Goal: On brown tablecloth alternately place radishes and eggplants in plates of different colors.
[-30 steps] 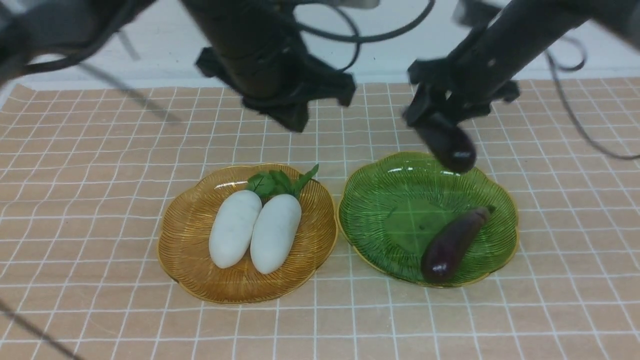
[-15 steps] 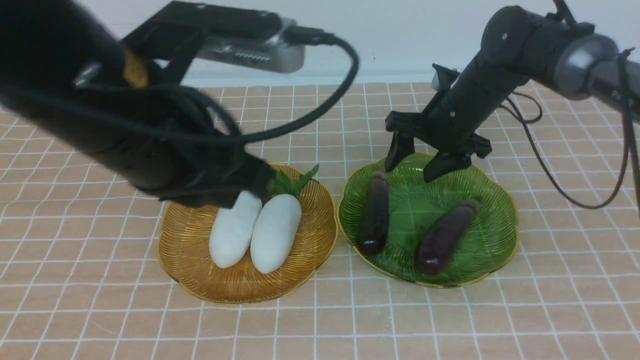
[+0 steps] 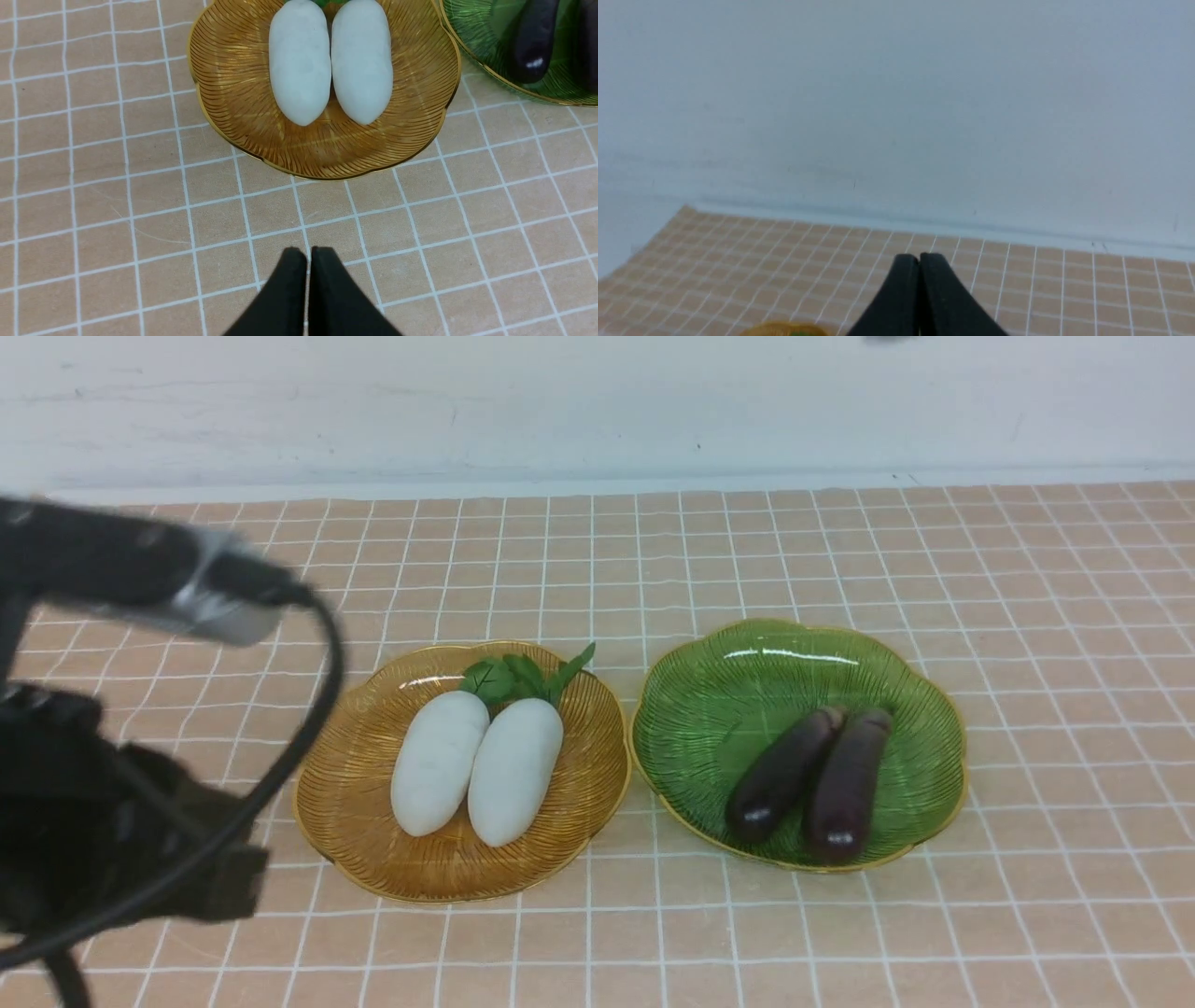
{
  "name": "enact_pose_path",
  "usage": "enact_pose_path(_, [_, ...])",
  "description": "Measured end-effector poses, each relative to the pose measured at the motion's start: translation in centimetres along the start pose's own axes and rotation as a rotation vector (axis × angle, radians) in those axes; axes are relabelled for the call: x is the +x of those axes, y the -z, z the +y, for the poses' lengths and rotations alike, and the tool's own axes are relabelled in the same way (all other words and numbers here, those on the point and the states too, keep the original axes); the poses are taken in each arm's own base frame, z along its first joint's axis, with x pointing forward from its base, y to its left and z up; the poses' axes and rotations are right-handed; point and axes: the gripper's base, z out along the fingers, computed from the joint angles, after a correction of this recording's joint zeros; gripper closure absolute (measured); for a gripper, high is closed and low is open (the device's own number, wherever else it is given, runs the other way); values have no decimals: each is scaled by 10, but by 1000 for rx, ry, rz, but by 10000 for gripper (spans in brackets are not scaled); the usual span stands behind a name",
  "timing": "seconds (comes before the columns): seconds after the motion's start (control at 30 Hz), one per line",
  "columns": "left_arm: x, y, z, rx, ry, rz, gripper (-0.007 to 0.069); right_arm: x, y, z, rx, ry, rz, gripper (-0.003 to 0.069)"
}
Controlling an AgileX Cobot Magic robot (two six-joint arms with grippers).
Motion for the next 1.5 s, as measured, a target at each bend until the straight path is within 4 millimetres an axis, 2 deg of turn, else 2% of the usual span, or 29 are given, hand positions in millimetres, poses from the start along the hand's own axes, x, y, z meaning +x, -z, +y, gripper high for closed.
enact_pose_path(0.2, [0,0,0,-1,-1,-1,628,68,24,-12,17,-31,-232,674])
enact_pose_path(0.23, [0,0,0,-2,-1,-1,628,100,26,-17,26,-27,-265,674])
enact_pose_path(0.27, [0,0,0,-2,-3,-1,628,110,27,-19,30,-18,-287,674])
enact_pose_path(0.3, [0,0,0,-4,-5,-2,628,127,31,-21,37,2,-319,674])
enact_pose_path(0.47, [0,0,1,-8,-20,-3,628,155,40,-26,54,66,-480,674])
enact_pose_path(0.73, [0,4,11,-91,-71,-56,628,162,50,-28,65,103,-633,674])
enact_pose_path(0.87, [25,17,29,-134,-43,-198,628,164,50,-28,65,103,-629,674])
enact_pose_path(1.1, [50,22,41,-106,-17,-360,628,164,49,-28,66,104,-625,674])
enact_pose_path(1.33, [64,30,47,-84,-5,-443,628,165,49,-28,67,106,-622,674])
enact_pose_path(1.5, [67,32,48,-84,4,-449,628,165,49,-28,67,106,-619,674])
